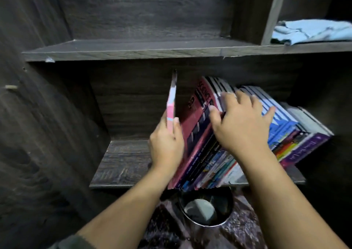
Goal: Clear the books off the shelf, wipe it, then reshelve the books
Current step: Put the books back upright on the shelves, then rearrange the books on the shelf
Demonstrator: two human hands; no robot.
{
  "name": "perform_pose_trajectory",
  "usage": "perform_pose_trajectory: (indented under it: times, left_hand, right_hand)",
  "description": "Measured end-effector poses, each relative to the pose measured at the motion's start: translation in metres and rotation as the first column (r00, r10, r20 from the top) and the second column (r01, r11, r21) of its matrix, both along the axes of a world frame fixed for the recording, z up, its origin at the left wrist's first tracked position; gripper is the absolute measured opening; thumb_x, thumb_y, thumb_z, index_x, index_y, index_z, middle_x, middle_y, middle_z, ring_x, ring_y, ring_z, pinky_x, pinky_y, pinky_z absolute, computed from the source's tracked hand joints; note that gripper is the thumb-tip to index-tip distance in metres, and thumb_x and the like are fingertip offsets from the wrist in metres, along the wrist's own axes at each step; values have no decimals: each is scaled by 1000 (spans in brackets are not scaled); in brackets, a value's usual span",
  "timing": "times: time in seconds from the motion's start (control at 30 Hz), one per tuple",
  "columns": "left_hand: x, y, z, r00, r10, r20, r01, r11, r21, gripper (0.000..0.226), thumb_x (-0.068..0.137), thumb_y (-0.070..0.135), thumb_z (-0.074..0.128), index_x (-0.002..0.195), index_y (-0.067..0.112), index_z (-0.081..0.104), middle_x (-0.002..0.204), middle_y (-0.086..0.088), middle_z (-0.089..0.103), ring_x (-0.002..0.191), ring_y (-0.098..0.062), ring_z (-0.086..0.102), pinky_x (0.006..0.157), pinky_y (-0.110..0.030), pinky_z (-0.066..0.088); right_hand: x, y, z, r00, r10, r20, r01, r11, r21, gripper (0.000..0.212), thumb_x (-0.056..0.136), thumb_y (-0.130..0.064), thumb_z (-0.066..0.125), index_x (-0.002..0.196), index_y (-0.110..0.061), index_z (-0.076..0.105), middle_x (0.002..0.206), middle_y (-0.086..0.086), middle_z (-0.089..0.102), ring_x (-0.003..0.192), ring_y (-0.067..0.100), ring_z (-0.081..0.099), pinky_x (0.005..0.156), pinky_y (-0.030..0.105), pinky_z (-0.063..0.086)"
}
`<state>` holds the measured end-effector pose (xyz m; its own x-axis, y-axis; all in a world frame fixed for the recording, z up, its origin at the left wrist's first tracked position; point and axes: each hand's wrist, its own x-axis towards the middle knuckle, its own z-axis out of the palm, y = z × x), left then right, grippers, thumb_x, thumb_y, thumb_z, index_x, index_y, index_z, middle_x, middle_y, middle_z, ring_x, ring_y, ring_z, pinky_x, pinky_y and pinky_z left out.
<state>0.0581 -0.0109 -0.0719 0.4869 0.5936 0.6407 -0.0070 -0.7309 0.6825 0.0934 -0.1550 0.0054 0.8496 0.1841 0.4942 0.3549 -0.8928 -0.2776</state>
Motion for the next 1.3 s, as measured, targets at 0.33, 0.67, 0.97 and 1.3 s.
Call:
perform_pose_trajectory:
  times: [0.33,0.67,0.97,1.3]
  left_hand:
    - [7,-26,-18,813,-504,-292,516,856,-38,94,79,83,36,153,27,23,156,2,32,142,-12,31,114,-25,28]
    - [-18,-61,14,907,-311,-284,390,875,286,89,85,43,67,151,5,21,151,-14,32,140,-27,30,115,-36,27]
    - [-37,-134,-26,850,-359,-386,526,623,578,58,79,32,63,131,8,55,136,-12,52,131,-33,42,109,-52,33]
    - [33,-182,-100,476,-291,-830,873,272,405,53,81,26,57,129,4,54,130,-18,52,124,-35,47,104,-47,42]
  right_hand:
    - [22,-27,-9,948,317,29,-318,934,163,40,103,-38,24,111,-17,57,116,4,57,109,25,53,87,41,46]
    - [2,-86,-10,877,480,16,-479,873,89,41,100,-35,34,135,-23,50,135,-2,54,127,18,47,103,38,41]
    - [-31,-192,-90,921,356,-159,-332,929,161,28,93,-14,55,119,-17,64,113,5,66,106,23,60,94,33,46]
    - [-44,-260,-290,650,-32,-759,-17,998,-56,25,93,-24,52,115,-18,60,110,12,60,103,34,61,86,37,49]
